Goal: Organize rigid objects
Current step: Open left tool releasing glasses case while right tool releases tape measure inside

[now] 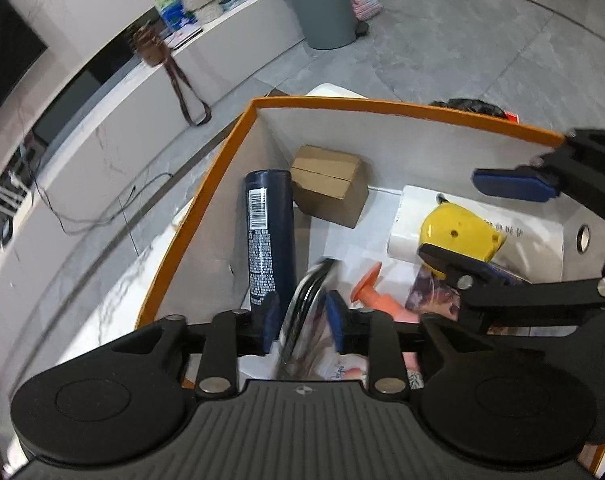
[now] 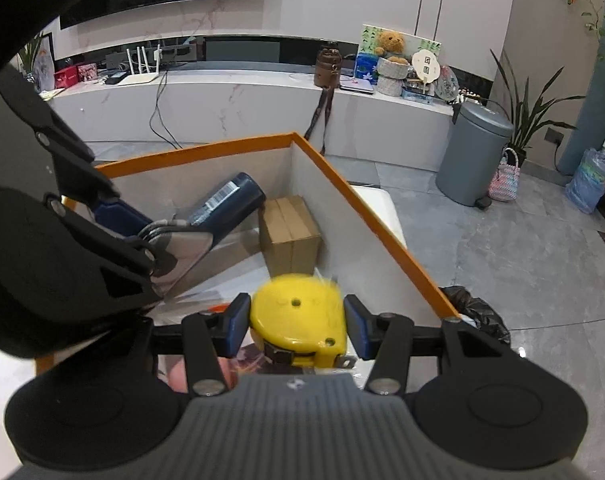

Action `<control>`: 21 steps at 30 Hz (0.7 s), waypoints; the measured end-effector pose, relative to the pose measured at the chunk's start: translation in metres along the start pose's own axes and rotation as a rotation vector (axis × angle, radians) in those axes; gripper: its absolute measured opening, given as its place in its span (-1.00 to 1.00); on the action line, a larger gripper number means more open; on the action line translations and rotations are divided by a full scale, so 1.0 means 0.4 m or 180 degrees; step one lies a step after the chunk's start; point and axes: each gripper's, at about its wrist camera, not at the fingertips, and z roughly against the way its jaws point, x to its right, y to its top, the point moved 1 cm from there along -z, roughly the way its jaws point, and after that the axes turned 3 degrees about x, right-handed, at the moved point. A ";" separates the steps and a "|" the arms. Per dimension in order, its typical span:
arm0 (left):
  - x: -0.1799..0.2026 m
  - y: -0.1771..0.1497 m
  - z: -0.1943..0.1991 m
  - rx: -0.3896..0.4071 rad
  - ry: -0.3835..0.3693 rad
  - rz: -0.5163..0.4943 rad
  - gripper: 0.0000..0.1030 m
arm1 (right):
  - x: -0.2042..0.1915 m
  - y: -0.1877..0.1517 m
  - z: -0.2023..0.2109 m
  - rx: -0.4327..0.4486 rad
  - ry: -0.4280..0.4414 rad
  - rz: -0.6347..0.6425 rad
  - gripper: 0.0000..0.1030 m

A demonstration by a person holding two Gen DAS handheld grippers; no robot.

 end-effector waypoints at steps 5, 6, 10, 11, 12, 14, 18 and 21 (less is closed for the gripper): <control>-0.019 -0.003 0.010 0.0037 0.0032 0.0114 0.11 | 0.015 0.001 0.000 -0.0010 -0.0048 -0.0057 0.15; -0.024 -0.004 0.014 0.0042 0.0032 0.0144 0.15 | 0.016 0.001 0.001 0.0000 -0.0049 -0.0067 0.18; -0.045 -0.007 0.030 0.0100 0.0025 0.0276 0.23 | 0.019 0.007 0.012 0.0051 -0.0029 -0.0109 0.20; -0.049 -0.009 0.036 0.0127 0.0015 0.0317 0.23 | 0.019 0.009 0.015 0.0065 -0.0027 -0.0114 0.21; -0.055 -0.013 0.044 0.0162 -0.0003 0.0368 0.23 | 0.020 0.011 0.018 0.0077 -0.0023 -0.0118 0.23; -0.068 -0.021 0.060 0.0251 -0.0088 0.0497 0.24 | 0.021 0.013 0.025 0.0095 -0.0014 -0.0125 0.24; -0.099 -0.035 0.097 0.0396 -0.0300 0.0759 0.48 | 0.018 0.019 0.039 0.0130 -0.0005 -0.0125 0.26; -0.101 -0.043 0.128 0.0492 -0.0262 0.0801 0.49 | 0.010 0.028 0.057 0.0164 0.0019 -0.0122 0.26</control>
